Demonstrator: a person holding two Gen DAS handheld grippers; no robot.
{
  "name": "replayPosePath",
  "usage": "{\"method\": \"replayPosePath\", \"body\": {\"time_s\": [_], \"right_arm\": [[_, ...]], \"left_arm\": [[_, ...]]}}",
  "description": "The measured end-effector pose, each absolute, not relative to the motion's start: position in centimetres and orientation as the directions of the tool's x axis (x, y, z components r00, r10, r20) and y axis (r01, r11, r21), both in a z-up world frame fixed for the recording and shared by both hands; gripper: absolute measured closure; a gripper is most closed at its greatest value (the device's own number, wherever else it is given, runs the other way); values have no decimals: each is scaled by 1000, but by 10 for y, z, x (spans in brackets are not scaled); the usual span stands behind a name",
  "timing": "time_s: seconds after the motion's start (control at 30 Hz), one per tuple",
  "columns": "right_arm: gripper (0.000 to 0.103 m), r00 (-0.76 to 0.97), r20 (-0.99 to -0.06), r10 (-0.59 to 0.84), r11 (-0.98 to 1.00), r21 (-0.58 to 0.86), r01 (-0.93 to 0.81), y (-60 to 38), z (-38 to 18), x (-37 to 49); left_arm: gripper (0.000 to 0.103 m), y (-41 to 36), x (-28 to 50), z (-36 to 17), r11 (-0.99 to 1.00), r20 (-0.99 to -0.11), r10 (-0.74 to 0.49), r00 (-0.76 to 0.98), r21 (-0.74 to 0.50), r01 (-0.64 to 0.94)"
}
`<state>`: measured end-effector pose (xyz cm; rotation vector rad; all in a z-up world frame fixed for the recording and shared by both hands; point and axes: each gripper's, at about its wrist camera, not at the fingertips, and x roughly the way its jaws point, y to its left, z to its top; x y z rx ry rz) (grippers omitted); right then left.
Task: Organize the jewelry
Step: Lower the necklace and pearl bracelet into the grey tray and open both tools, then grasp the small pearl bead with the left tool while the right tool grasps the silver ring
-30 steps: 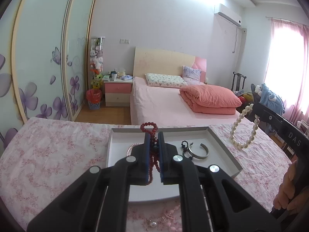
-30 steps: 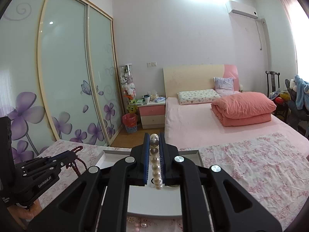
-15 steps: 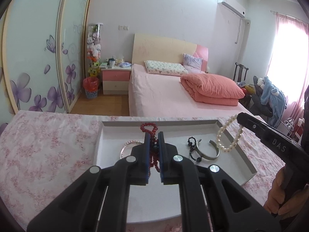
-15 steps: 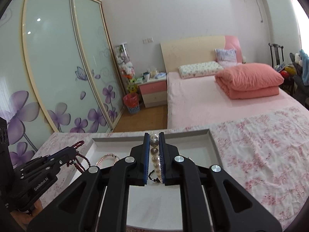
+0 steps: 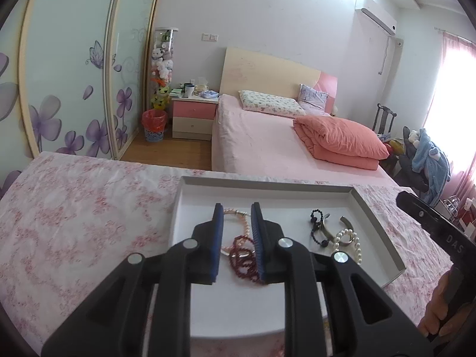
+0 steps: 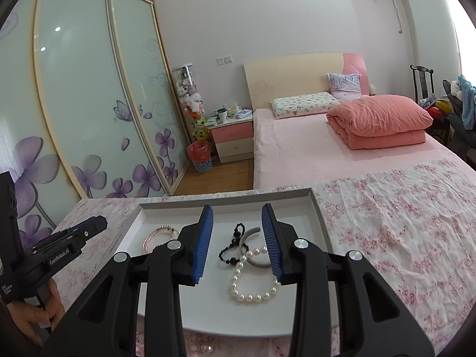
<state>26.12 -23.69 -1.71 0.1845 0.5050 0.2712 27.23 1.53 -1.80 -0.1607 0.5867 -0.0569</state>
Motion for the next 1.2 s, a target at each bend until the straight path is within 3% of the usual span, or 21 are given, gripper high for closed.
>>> {"method": "replayPosePath", "body": {"time_s": [0.23,0.63,0.97,1.1,1.2], "right_arm": [[67,807,-500,314,948,204,-243,-239,-28,234],[67,589,-705,395,898,161,-409,-216,-85,177],[68,556,-767,320,893,48,-448,-184,-104,176],[80,563,-763,317,893,40,-448,-182,-105,179],[80,573,-763,299,905,38,-423,-187,-106,181]], "left_arm": [[72,27,242,-19,988,-557,-83,826,-155,-5],[58,50,193,-64,992,-677,-79,732,-127,-11],[50,47,181,-69,993,-690,-90,719,-118,12],[48,42,180,-70,993,-695,-103,712,-113,33],[48,37,180,-72,992,-702,-116,703,-109,55]]}}
